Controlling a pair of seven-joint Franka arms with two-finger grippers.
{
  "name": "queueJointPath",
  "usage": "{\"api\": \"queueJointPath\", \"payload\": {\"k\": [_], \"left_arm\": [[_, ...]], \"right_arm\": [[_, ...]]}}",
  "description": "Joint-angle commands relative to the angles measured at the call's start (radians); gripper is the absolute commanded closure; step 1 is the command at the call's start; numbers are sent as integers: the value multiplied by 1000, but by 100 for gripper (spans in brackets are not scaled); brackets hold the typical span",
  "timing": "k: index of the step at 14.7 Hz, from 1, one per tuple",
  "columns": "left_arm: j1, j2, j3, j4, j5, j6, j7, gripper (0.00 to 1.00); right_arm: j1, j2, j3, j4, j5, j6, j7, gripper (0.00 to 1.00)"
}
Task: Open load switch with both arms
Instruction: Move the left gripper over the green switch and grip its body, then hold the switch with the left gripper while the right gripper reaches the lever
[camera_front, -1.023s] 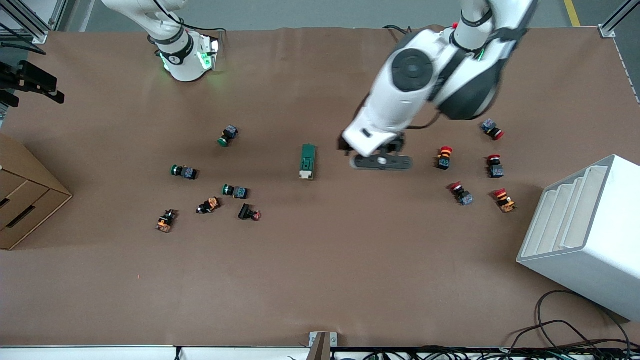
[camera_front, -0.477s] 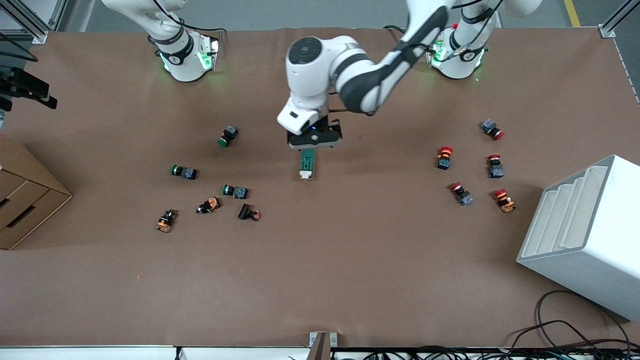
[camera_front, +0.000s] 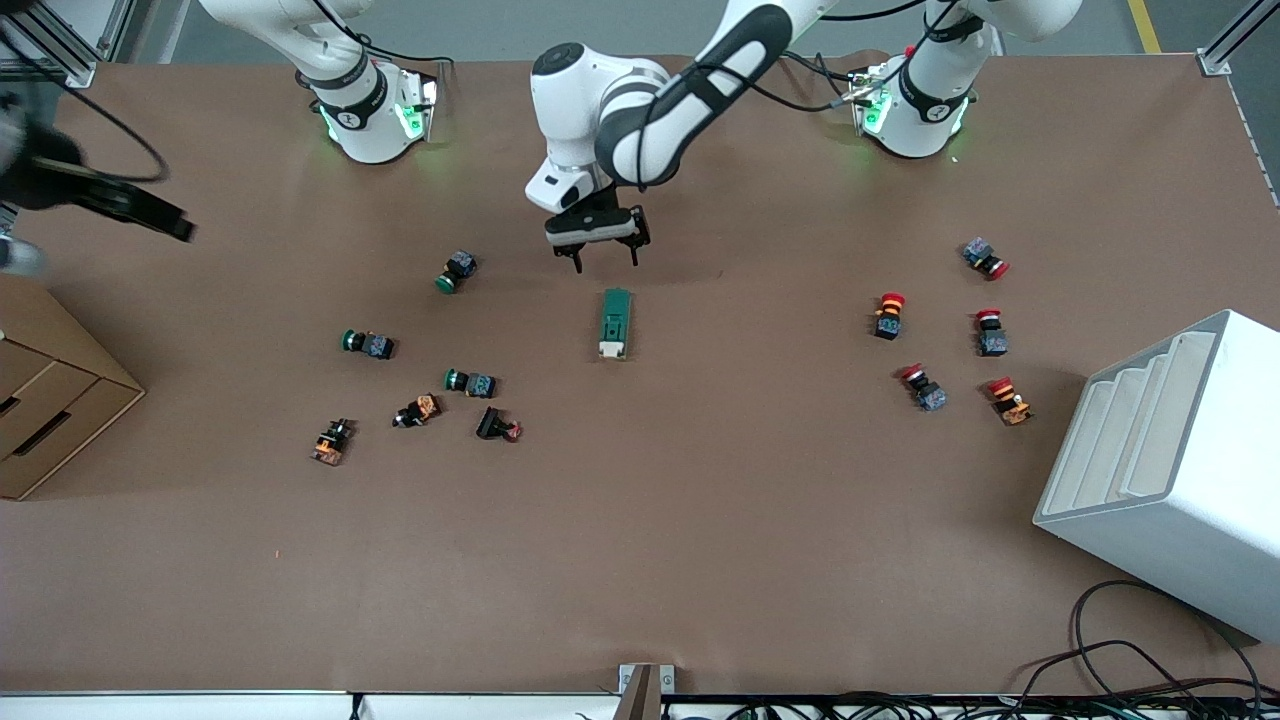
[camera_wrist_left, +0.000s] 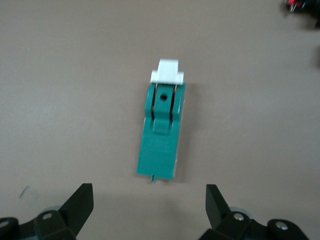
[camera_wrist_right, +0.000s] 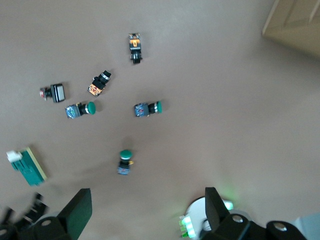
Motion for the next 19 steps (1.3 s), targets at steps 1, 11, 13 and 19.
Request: {"api": "queueJointPath", "payload": {"k": [1, 11, 13, 19], "left_arm": [[-27, 27, 4, -49, 146, 20, -107, 3], [-41, 115, 4, -146, 726, 76, -430, 7], [-36, 116, 5, -145, 785, 74, -431, 7], [-39, 175, 13, -145, 1047, 47, -682, 6]], "right_arm": [[103, 66, -5, -8, 38, 37, 326, 0], [367, 520, -4, 172, 164, 295, 1141, 0], [407, 652, 10, 249, 202, 327, 1226, 0], [501, 803, 33, 257, 270, 424, 1263, 0]]}}
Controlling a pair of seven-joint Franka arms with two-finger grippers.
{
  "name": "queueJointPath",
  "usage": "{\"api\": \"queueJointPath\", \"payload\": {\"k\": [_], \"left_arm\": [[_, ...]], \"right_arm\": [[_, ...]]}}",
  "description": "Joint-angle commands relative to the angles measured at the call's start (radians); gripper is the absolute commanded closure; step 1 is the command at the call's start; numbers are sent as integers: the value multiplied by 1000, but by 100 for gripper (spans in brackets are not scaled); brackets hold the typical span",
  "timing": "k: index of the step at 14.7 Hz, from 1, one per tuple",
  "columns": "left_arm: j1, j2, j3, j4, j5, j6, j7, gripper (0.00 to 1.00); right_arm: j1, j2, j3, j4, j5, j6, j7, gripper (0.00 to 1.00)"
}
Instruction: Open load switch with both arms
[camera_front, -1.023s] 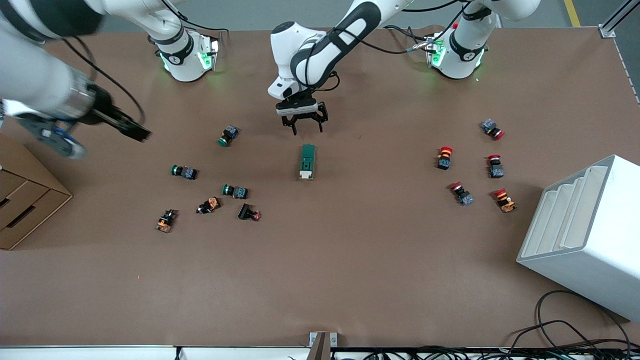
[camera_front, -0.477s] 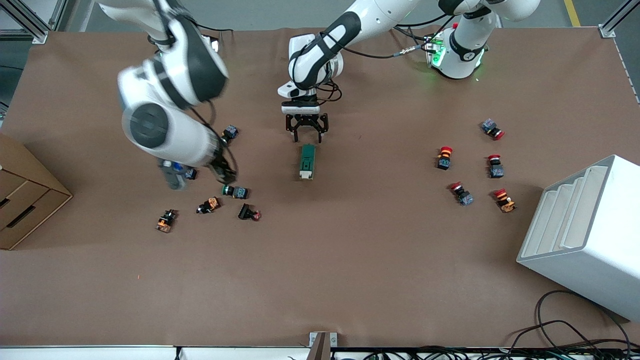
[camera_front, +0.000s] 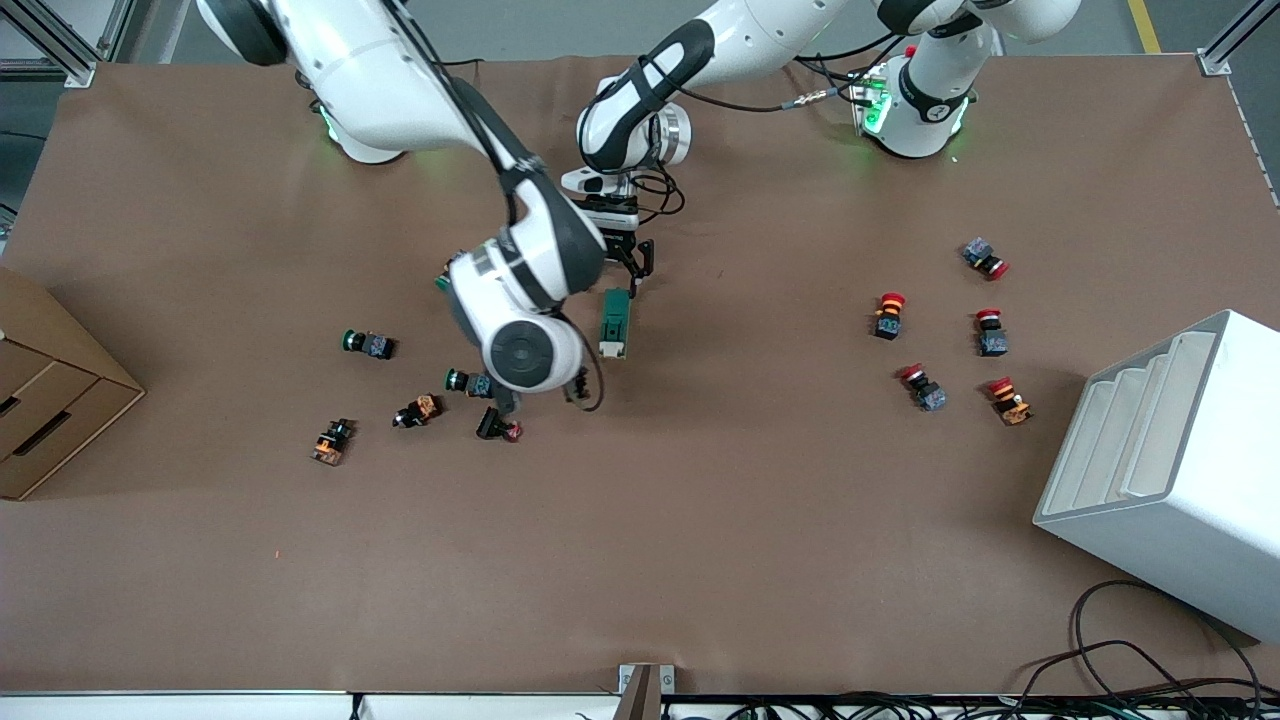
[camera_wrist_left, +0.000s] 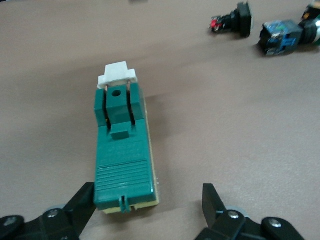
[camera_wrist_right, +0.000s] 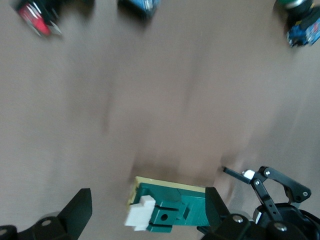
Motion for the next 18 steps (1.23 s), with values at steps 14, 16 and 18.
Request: {"api": "queueJointPath", "payload": {"k": [14, 16, 18], "left_arm": [[-62, 59, -2, 2, 71, -188, -156, 5], [-62, 58, 0, 3, 71, -197, -156, 5], [-62, 56, -2, 3, 71, -199, -156, 5]], "right_arm": [[32, 85, 5, 32, 80, 40, 84, 0], [18, 85, 5, 32, 80, 83, 80, 0], [25, 91, 5, 33, 80, 83, 80, 0]]}}
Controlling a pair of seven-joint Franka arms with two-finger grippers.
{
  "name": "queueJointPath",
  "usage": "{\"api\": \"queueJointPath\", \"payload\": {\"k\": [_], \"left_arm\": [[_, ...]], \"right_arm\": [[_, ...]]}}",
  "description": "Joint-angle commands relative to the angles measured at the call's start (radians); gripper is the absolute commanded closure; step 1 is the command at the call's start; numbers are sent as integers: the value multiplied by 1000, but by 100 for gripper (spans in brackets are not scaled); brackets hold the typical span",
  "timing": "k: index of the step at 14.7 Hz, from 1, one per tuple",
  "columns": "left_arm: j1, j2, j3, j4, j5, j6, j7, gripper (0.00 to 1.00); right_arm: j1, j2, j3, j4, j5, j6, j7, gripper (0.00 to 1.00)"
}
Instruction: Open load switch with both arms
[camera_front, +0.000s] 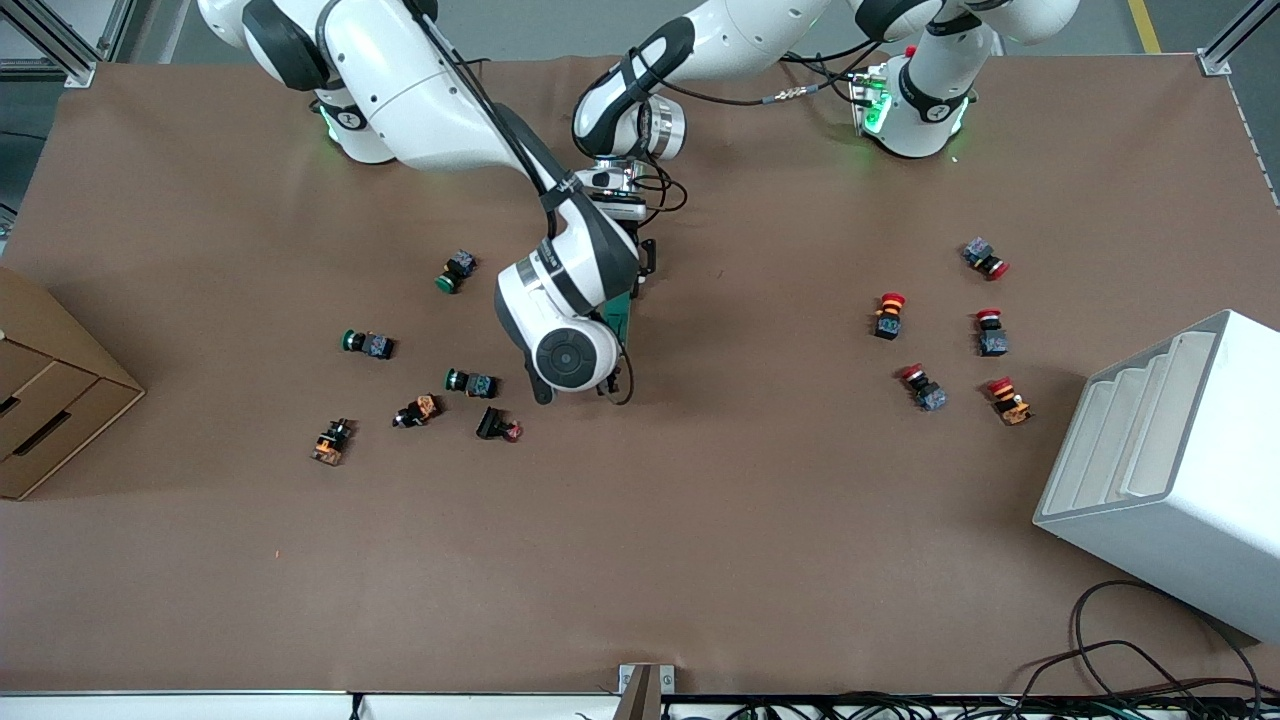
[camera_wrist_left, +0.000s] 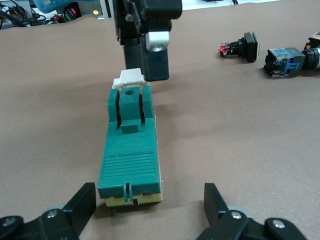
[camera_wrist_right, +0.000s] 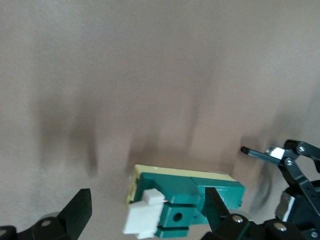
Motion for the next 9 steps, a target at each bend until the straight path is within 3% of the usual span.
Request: {"api": "queueJointPath", "payload": {"k": [1, 9], "left_arm": [[-3, 12, 3, 4, -4, -14, -8, 5], [-3, 12, 2, 4, -5, -36, -8, 4]], "right_arm": [[6, 13, 6, 17, 16, -10, 8, 0], [36, -4, 14, 92, 27, -269, 46, 0]]}}
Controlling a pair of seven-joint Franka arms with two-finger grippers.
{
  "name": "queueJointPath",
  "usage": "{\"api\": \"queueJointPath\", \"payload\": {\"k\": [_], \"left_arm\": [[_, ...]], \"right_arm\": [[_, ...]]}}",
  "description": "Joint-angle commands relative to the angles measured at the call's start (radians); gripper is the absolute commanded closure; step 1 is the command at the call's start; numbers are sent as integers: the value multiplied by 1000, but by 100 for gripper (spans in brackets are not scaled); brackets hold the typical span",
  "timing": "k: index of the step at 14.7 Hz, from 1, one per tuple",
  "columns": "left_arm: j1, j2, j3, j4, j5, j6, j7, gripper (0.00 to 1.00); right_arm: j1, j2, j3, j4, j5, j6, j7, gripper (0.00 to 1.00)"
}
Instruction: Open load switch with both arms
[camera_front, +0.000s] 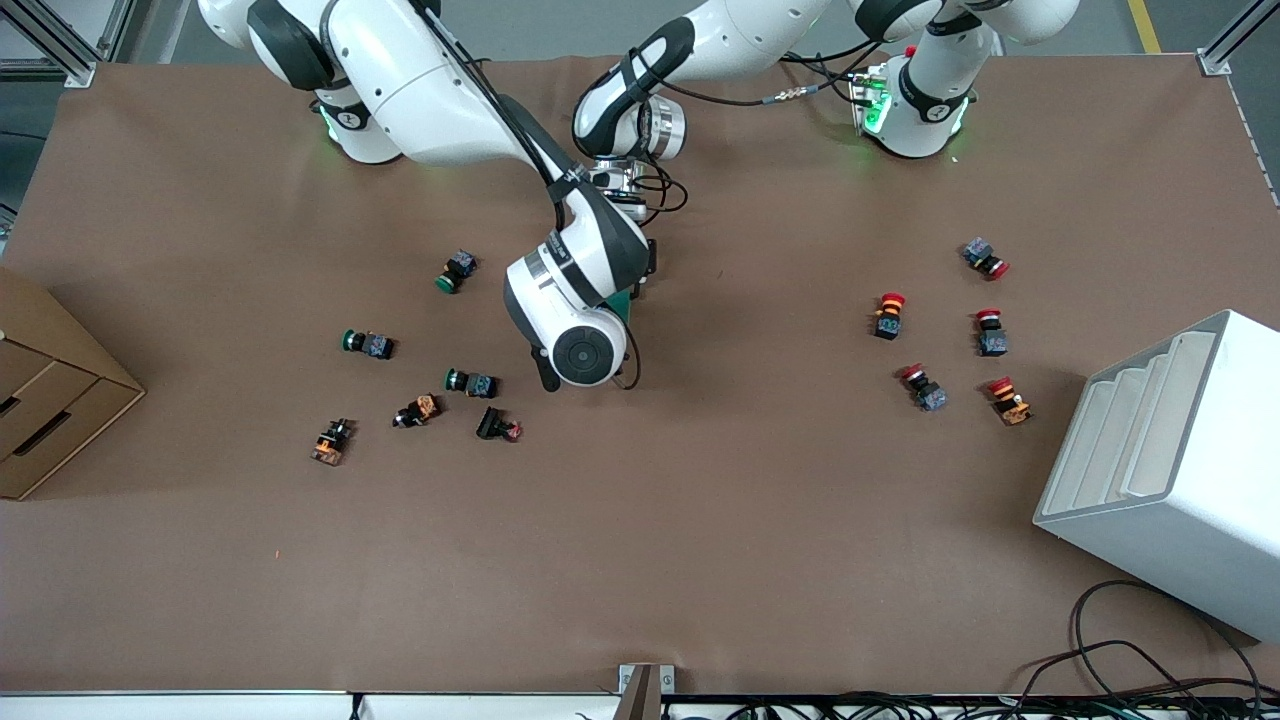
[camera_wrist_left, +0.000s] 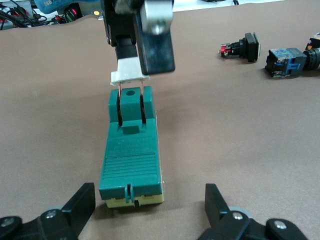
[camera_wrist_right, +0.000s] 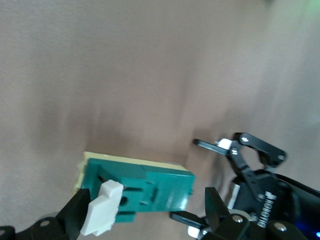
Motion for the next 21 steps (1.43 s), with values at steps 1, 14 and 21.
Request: {"api": "queueJointPath", "payload": {"k": [1, 14, 21], "left_arm": [[-3, 11, 1, 4, -5, -29, -8, 4], [-3, 11, 1, 7, -5, -35, -12, 4], [0, 8, 1, 10, -5, -35, -12, 4]], "right_arm": [[14, -5, 16, 34, 25, -79, 46, 0], [31, -6, 38, 32, 17, -161, 65, 0], [56, 0, 36, 26, 5, -156, 60, 0]]}}
